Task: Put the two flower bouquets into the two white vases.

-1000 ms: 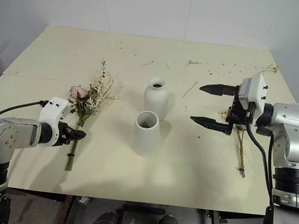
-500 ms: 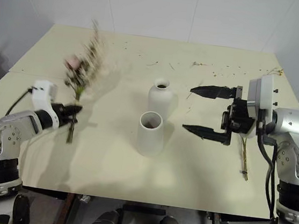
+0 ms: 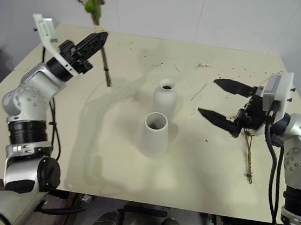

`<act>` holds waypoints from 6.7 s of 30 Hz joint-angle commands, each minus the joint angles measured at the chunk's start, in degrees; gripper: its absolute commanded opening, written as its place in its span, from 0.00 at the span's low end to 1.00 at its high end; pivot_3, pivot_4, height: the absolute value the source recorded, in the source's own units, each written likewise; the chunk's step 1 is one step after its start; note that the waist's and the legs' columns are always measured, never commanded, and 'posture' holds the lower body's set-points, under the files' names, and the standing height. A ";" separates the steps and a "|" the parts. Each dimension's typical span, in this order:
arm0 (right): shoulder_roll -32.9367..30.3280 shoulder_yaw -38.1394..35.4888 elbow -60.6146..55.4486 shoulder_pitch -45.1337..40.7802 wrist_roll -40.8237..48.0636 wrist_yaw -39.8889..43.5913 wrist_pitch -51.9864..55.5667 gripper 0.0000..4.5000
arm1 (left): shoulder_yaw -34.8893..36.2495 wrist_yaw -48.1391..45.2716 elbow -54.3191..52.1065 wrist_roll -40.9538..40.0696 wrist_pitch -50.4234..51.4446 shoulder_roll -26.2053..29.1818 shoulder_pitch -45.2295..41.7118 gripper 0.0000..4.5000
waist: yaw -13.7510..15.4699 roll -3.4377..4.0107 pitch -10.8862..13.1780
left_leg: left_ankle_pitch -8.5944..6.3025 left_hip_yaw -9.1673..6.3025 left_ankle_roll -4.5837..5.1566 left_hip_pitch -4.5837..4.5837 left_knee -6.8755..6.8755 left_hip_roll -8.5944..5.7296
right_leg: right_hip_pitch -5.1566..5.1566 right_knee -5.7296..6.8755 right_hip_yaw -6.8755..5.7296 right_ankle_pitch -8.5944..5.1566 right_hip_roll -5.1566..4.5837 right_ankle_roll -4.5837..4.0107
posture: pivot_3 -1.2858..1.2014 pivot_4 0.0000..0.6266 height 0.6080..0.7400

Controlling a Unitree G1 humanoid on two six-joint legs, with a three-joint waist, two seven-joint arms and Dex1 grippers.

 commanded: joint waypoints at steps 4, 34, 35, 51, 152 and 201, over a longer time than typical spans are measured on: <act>0.21 -3.75 -1.74 4.10 -1.74 -3.49 -3.36 1.00 | -3.87 -11.28 9.02 -0.17 -10.43 -3.55 -6.27 0.02 | -0.31 0.00 0.00 | 0.01 0.05 -0.02 -0.06 -0.01 0.01 | -0.03 -0.11 0.01 -0.01 0.01 0.01 | 0.52 0.24 1.00; 4.57 -8.06 -19.30 16.73 1.07 -18.21 -2.55 1.00 | -1.31 -20.66 52.43 9.59 -50.53 -16.05 -21.39 0.02 | 0.03 -0.01 0.01 | -0.02 0.03 0.04 -0.35 0.17 -0.01 | -0.11 -0.31 0.00 0.06 0.03 0.15 | 0.52 0.24 1.00; 4.62 -8.05 -19.53 16.86 1.05 -18.44 -2.52 1.00 | -1.31 -20.32 52.74 10.07 -51.18 -16.03 -21.14 0.02 | 0.03 -0.01 0.01 | -0.03 0.03 0.05 -0.35 0.18 -0.01 | -0.11 -0.30 -0.01 0.06 0.02 0.15 | 0.52 0.24 1.00; 5.64 -6.57 -20.99 16.74 1.82 -20.83 -2.10 1.00 | -2.74 -20.74 53.95 16.03 -56.50 -16.69 -17.20 0.44 | 0.06 -0.01 0.01 | -0.12 0.00 0.22 -0.39 0.32 -0.02 | -0.10 -0.21 -0.01 0.08 0.04 0.19 | 0.52 0.24 1.00; 18.63 -11.26 -20.05 -12.00 28.69 -30.75 27.91 0.01 | -17.08 -40.18 -5.28 3.37 -16.10 20.94 19.40 1.00 | -1.91 0.28 0.07 | -0.04 0.00 0.16 0.13 -0.14 0.10 | -0.09 0.35 0.07 -0.11 0.05 -0.13 | 0.52 0.24 1.00; 8.55 2.30 -18.55 0.73 15.02 -11.59 12.79 1.00 | -13.52 -38.59 -7.76 2.68 -15.91 23.76 21.67 1.00 | -1.70 0.27 0.08 | -0.03 -0.01 0.19 0.10 -0.46 0.11 | -0.17 0.10 0.03 -0.16 0.06 -0.21 | 0.52 0.24 1.00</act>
